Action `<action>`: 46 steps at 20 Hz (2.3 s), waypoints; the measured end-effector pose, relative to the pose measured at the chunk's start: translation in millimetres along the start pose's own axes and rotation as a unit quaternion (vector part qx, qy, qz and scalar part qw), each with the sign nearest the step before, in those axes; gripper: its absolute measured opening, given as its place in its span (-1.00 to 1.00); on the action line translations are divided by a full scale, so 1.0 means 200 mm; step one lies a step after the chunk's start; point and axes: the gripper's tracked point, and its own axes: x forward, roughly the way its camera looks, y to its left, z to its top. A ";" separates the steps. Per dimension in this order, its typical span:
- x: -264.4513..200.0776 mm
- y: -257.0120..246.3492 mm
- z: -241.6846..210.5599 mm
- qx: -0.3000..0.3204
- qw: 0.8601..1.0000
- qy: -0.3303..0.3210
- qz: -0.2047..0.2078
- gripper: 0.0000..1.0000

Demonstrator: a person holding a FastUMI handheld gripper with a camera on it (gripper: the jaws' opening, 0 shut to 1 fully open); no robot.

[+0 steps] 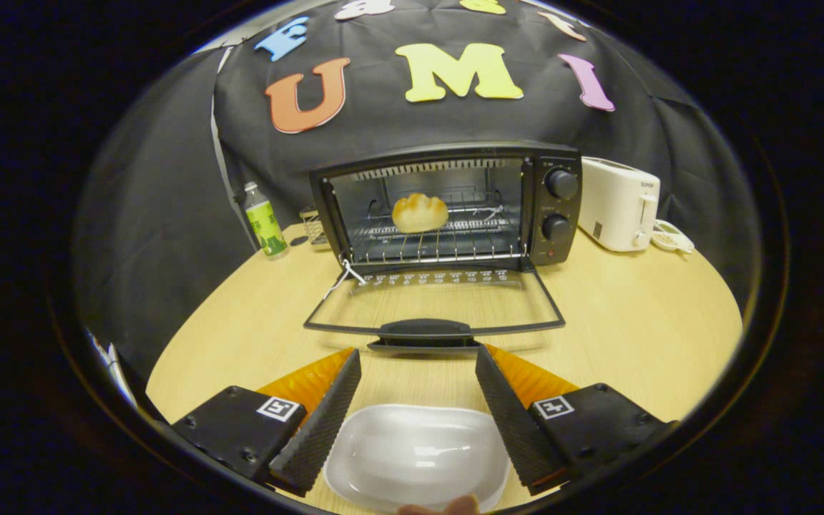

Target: Open the toaster oven, put the food inside, and close the toaster oven door.

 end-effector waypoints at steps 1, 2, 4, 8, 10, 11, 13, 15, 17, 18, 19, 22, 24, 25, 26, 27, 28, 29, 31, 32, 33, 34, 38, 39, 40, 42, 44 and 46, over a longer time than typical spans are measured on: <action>0.02 -0.01 -0.02 -0.002 1.000 0.003 -0.006 1.00; 0.04 -0.02 -0.04 0.000 1.000 0.010 -0.011 1.00; 0.09 -0.03 -0.08 0.007 1.000 0.026 -0.016 1.00; 0.15 -0.04 -0.09 -0.020 0.999 0.039 -0.028 1.00; 0.17 -0.05 -0.07 -0.035 0.998 0.035 -0.038 1.00; 0.19 -0.06 -0.07 -0.040 0.998 0.035 -0.042 1.00; 0.20 -0.06 -0.07 -0.047 0.997 0.035 -0.053 1.00; 0.20 -0.06 -0.06 -0.045 0.997 0.028 -0.057 1.00; 0.20 -0.06 -0.01 -0.046 0.996 0.008 -0.070 1.00; 0.20 -0.06 -0.01 -0.038 0.997 0.015 -0.071 1.00; 0.20 -0.06 -0.01 -0.025 0.997 0.020 -0.069 1.00; 0.18 -0.05 0.02 -0.013 0.998 0.020 -0.060 1.00; 0.16 -0.04 0.06 0.006 0.999 0.009 -0.052 1.00; 0.15 -0.04 0.08 0.011 0.999 0.005 -0.052 1.00; 0.14 -0.03 0.10 0.011 0.999 0.002 -0.053 1.00; 0.12 -0.03 0.13 0.009 0.999 -0.005 -0.053 1.00; 0.10 -0.02 0.17 0.007 0.998 -0.016 -0.052 1.00; 0.08 -0.01 0.24 0.005 0.998 -0.037 -0.051 1.00; 0.06 0.00 0.37 -0.007 0.996 -0.076 -0.053 1.00; 0.06 0.00 0.42 -0.013 0.995 -0.086 -0.057 1.00; 0.05 0.01 0.50 -0.025 0.993 -0.104 -0.057 1.00; 0.07 0.01 0.58 -0.038 0.990 -0.124 -0.059 1.00; 0.16 0.01 0.81 -0.075 0.980 -0.171 -0.071 1.00; 0.19 0.01 0.85 -0.076 0.978 -0.179 -0.071 1.00; 0.22 0.01 0.87 -0.069 0.979 -0.179 -0.069 1.00; 0.25 0.03 0.89 -0.048 0.981 -0.179 -0.058 1.00; 0.21 0.04 0.92 -0.049 0.978 -0.192 -0.058 1.00; 0.14 0.06 0.94 -0.039 0.976 -0.206 -0.052 1.00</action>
